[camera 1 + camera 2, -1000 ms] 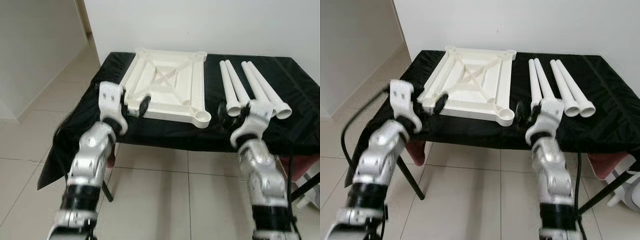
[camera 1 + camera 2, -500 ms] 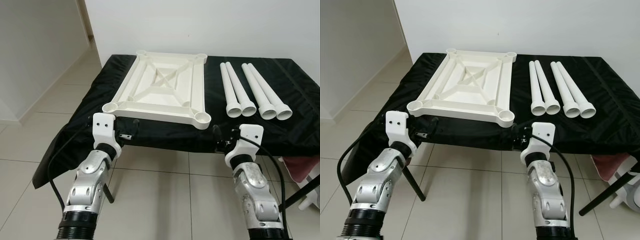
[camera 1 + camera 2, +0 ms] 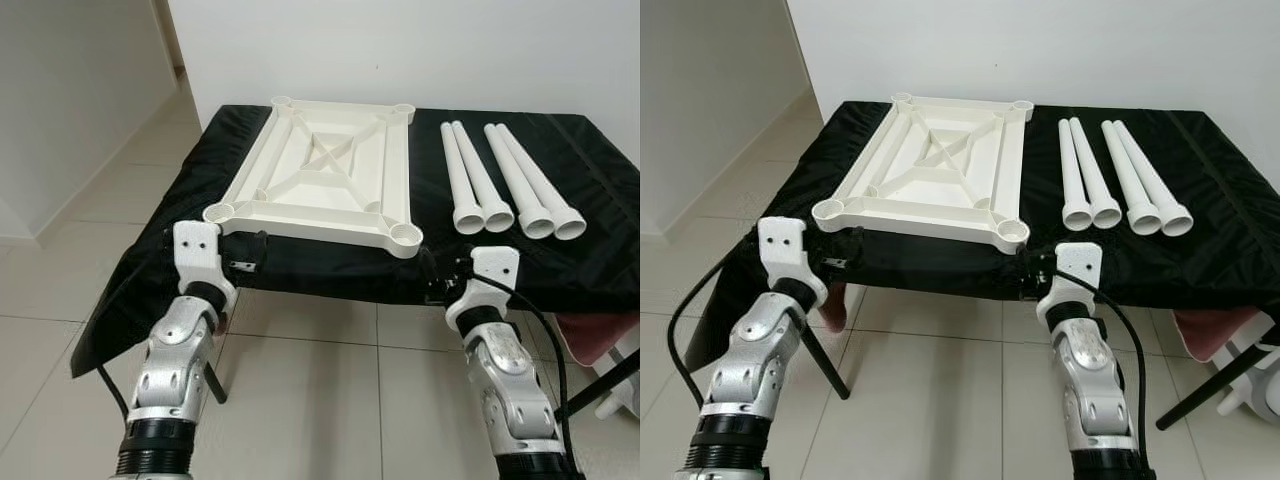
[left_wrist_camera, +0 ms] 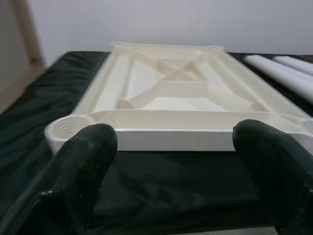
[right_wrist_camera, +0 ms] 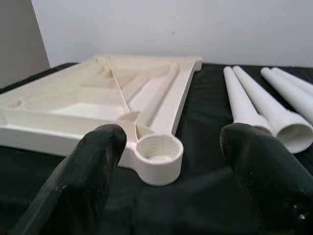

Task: Building children table

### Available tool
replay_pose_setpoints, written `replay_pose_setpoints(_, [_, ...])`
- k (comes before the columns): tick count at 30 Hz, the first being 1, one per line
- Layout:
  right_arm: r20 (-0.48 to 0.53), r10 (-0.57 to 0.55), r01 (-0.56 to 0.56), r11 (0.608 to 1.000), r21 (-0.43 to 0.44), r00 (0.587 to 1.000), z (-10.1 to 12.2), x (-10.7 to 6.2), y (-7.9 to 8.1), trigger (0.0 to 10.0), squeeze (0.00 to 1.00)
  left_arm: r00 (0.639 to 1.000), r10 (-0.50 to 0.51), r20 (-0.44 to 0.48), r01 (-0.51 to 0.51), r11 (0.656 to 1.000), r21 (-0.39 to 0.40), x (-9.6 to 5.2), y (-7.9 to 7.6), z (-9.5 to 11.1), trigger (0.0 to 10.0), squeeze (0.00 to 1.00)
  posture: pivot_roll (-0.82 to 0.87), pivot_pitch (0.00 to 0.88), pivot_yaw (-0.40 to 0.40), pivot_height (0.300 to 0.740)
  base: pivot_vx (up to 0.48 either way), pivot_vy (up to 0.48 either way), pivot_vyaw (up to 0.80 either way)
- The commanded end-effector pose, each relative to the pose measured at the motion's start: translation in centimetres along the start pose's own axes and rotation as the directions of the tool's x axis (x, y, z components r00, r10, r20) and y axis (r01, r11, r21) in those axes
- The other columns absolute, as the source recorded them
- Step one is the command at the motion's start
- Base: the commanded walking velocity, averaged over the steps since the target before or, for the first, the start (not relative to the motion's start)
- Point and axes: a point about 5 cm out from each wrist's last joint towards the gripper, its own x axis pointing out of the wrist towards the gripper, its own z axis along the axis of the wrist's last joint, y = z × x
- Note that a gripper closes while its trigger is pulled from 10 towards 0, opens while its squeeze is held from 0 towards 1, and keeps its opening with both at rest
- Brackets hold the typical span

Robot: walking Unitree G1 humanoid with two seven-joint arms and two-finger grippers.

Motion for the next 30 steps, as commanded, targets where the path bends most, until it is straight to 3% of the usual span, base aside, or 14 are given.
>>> replay_pose_setpoints(1, [0.007, 0.012, -0.012, 1.000, -0.004, 1.000, -0.1, 0.0, 0.2, 10.0, 0.00, 0.996, 0.092, 0.008, -0.092, 0.996, 0.010, -0.2, 0.9, 0.2, 10.0, 0.00, -0.10, 0.019, 0.049, 0.740, 0.000, 0.000, 0.00])
replay_pose_setpoints(12, [0.016, 0.013, -0.012, 1.000, -0.024, 1.000, -0.1, -0.3, -0.2, 10.0, 0.00, 0.997, 0.060, 0.040, -0.061, 0.998, 0.026, -0.2, 1.4, 0.9, 10.0, 0.00, -0.12, 0.007, 0.059, 0.740, 0.000, 0.000, 0.00])
replay_pose_setpoints(30, [0.055, -0.040, 0.042, 0.998, -0.041, 0.998, 0.6, 0.3, -1.0, 10.0, 0.00, 0.997, 0.002, 0.071, -0.004, 1.000, 0.028, 1.7, 0.8, 1.7, 10.0, 0.00, -0.14, 0.000, 0.087, 0.740, 0.255, 0.000, 0.00])
